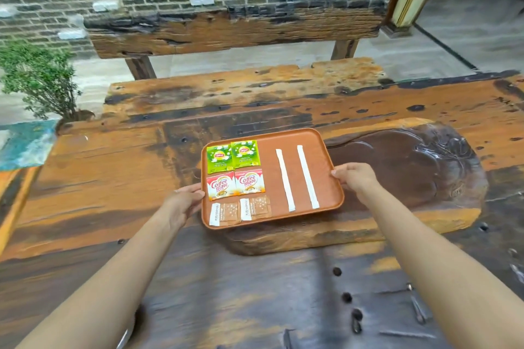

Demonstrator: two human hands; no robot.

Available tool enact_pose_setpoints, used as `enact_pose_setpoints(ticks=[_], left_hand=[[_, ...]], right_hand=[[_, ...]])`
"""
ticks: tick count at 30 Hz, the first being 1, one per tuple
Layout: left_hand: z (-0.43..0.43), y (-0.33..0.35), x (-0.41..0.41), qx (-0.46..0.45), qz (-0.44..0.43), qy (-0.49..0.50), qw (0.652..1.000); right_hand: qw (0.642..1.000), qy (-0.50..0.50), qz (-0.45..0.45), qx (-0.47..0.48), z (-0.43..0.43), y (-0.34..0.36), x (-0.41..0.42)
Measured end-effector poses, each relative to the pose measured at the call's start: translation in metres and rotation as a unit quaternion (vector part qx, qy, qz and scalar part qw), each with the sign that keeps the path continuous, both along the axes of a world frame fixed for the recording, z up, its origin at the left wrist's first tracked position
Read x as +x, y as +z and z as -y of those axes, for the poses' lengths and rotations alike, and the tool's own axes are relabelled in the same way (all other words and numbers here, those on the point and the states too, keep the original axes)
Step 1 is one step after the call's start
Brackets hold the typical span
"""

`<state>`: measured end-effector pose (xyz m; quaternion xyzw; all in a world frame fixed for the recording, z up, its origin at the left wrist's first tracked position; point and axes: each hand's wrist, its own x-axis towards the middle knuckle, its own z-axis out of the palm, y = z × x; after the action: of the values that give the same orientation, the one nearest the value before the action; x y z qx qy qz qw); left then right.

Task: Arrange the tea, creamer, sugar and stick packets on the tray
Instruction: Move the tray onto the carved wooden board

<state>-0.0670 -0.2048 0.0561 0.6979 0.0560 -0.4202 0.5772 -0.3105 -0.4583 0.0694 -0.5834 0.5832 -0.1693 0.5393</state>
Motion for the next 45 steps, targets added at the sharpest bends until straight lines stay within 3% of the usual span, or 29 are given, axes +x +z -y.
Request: enact_pose_setpoints(ticks=[9, 17, 30, 37, 41, 45], left_hand=[[0.035, -0.039, -0.010, 0.052, -0.011, 0.023, 0.998], [0.059, -0.062, -0.029, 0.074, 0.047, -0.002, 0.996], [0.071, -0.068, -0.039, 0.084, 0.070, -0.030, 0.994], [0.066, -0.059, -0.035, 0.094, 0.097, -0.075, 0.988], [0.049, -0.048, -0.024, 0.139, 0.186, -0.141, 0.962], [0.014, -0.029, -0.006, 0.210, 0.306, -0.240, 0.897]], right_hand=[[0.988, -0.028, -0.141, -0.048, 0.025, -0.052, 0.012], [0.980, -0.040, -0.180, -0.069, 0.040, -0.068, 0.003], [0.978, -0.025, -0.195, -0.072, 0.050, -0.076, -0.012], [0.960, 0.060, -0.263, -0.081, 0.042, -0.057, -0.007], [0.949, 0.091, -0.292, -0.082, 0.034, -0.039, 0.006], [0.931, 0.148, -0.310, -0.121, 0.010, -0.019, 0.034]])
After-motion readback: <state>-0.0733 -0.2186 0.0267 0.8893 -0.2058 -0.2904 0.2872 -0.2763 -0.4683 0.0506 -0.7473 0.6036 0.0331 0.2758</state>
